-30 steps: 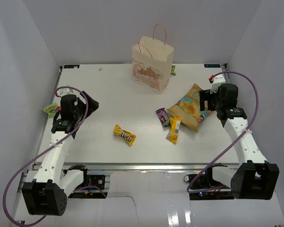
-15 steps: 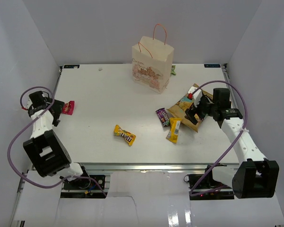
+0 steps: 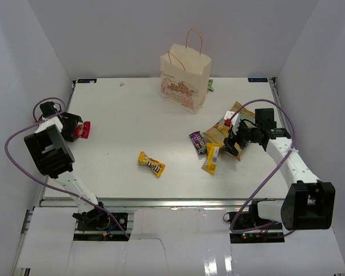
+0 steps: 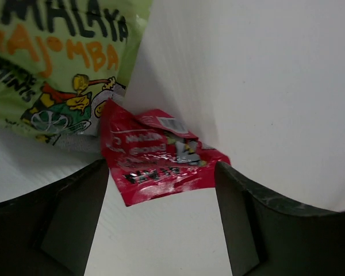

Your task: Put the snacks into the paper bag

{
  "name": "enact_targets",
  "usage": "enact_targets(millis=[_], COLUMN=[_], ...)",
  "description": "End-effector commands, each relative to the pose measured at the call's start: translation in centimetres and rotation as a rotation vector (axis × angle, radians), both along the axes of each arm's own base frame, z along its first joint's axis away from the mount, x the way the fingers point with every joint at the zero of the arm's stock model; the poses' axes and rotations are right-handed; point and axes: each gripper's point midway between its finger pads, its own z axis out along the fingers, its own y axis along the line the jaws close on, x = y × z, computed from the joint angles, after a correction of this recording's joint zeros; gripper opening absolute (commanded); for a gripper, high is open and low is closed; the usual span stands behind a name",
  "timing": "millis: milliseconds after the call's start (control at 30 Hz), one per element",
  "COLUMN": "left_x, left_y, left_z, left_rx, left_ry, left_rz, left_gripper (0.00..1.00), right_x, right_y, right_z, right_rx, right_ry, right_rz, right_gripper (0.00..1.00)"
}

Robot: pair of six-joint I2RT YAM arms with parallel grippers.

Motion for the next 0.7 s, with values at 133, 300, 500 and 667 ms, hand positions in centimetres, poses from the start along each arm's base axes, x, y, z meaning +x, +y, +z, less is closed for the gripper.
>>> enact_targets(millis=[133,300,500,667], left_x=[1.3,0.7,0.4,-0.1], left_y=[1.2,1.1,-0.2,-1.8], left_z=[-1.0,-2.3,-2.3,-1.6], left_rx=[-0.007,-0.008,-0.006,0.048], left_ry=[0.042,0.081,0.061,0.044], left_rz=[0.039,0.020,-0.063,-0.172], left_gripper=[0.77,0.65,0.35,0.23], right_x=[0.3,0.1,-0.5,-1.4], right_y=[-0.2,-0.3,0.1,0.7], right_z=[1.7,2.1,2.9,3.3], right_rx=[-0.026,-0.029,-0.009,0.022], right_ry=[-0.050,-0.051,-0.045,-0.035], right_rz=[0.024,0.026,0.048,0.080], right_gripper=[0.90,0.90,0.90,0.90])
